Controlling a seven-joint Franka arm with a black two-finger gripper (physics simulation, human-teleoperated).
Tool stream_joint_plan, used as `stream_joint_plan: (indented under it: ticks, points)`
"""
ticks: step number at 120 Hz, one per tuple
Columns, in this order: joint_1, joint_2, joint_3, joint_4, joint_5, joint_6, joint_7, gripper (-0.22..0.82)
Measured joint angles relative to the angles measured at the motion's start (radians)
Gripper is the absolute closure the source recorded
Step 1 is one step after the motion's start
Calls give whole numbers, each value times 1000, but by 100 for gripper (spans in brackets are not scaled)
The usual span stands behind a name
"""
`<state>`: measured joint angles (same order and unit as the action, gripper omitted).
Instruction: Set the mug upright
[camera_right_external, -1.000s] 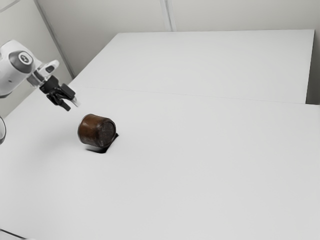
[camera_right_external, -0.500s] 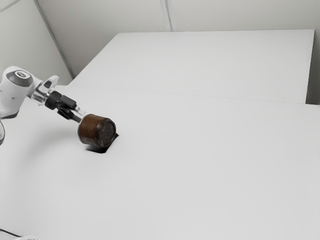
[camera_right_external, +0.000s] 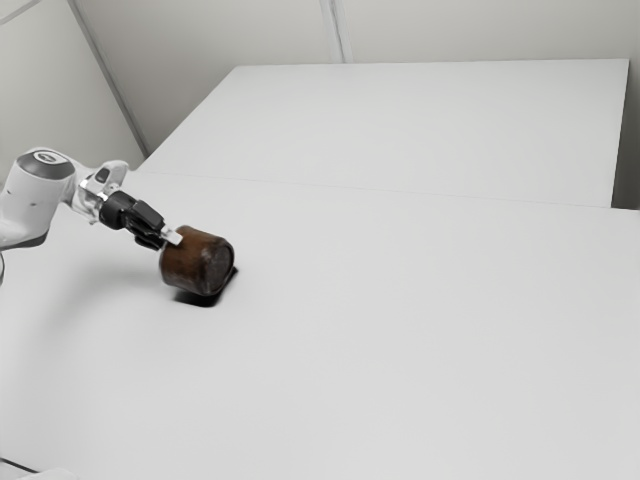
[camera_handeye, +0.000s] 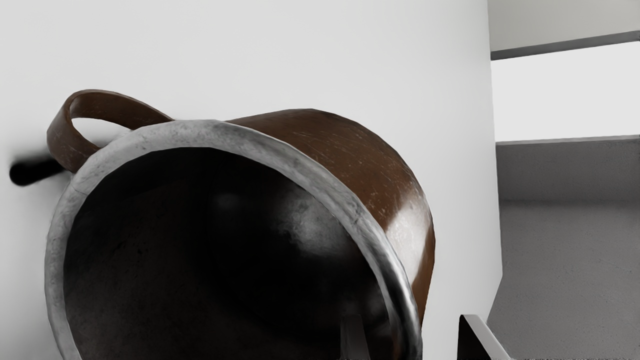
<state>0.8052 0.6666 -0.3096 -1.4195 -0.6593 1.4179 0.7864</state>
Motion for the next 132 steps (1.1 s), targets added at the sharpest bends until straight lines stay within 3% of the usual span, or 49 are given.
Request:
stream_joint_plan:
  ticks: [27,57,75,96,115,132]
  points:
    - [0,0,-14,0,-6,-13,-15,72]
    - [17,-18,-54,-4,2,-11,-26,77]
    - [2,-104,-74,-72,74,41,-29,78]
    - [-61,-270,-90,-202,183,168,-19,79]
    - [-147,-432,-96,-374,297,358,13,79]
    - [-223,-476,-108,-482,434,557,42,79]
